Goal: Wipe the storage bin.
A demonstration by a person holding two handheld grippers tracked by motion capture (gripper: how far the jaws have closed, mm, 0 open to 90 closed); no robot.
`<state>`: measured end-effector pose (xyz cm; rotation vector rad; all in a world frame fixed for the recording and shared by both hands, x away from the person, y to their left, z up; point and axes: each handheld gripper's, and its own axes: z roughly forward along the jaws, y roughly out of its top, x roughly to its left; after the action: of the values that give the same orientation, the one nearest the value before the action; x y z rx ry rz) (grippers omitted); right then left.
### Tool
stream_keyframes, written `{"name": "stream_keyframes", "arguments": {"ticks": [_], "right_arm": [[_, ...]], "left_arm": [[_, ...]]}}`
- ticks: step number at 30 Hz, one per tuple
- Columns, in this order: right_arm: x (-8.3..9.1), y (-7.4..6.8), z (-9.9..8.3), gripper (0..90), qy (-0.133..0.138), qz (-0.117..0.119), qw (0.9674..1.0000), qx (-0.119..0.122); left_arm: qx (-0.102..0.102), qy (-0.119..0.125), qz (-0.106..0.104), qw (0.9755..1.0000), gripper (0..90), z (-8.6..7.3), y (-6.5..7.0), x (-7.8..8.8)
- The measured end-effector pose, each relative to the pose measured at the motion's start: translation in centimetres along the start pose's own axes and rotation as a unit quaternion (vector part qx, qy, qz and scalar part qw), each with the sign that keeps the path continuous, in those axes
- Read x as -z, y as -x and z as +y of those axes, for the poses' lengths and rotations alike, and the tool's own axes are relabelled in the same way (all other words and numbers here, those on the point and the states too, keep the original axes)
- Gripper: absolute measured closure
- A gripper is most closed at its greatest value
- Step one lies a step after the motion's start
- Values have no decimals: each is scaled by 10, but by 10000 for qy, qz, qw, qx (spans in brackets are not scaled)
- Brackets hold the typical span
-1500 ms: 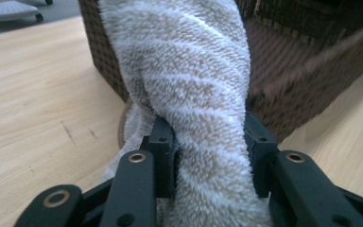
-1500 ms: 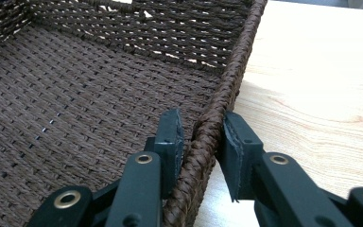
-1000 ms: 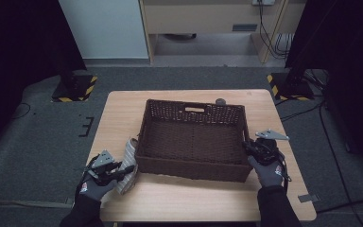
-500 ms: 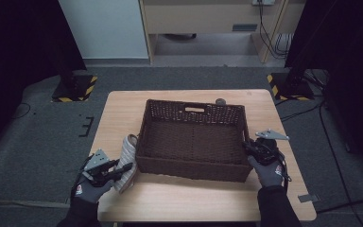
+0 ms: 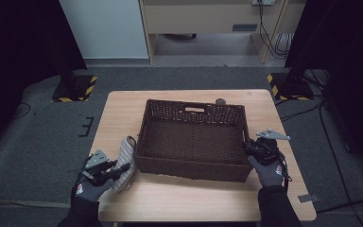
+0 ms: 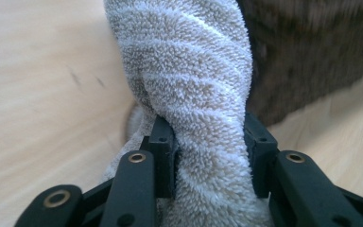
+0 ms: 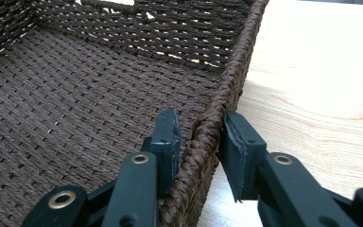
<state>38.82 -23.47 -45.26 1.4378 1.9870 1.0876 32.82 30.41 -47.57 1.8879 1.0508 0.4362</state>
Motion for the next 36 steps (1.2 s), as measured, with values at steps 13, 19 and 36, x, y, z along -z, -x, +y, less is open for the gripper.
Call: {"name": "stream_keyframes", "arguments": {"ticks": [13, 19, 36], "right_arm": [[0, 0, 0, 676, -1, -5, 10000, -16], [0, 0, 0, 674, -3, 6, 10000, -12], [3, 3, 2, 540, 130, -38, 9999, 66]], "left_arm": [[513, -200, 1141, 9919, 617, -13, -40, 19], [581, -503, 1373, 9875, 601, -22, -46, 14], [632, -291, 1178, 9906, 373, -17, -40, 7]]}}
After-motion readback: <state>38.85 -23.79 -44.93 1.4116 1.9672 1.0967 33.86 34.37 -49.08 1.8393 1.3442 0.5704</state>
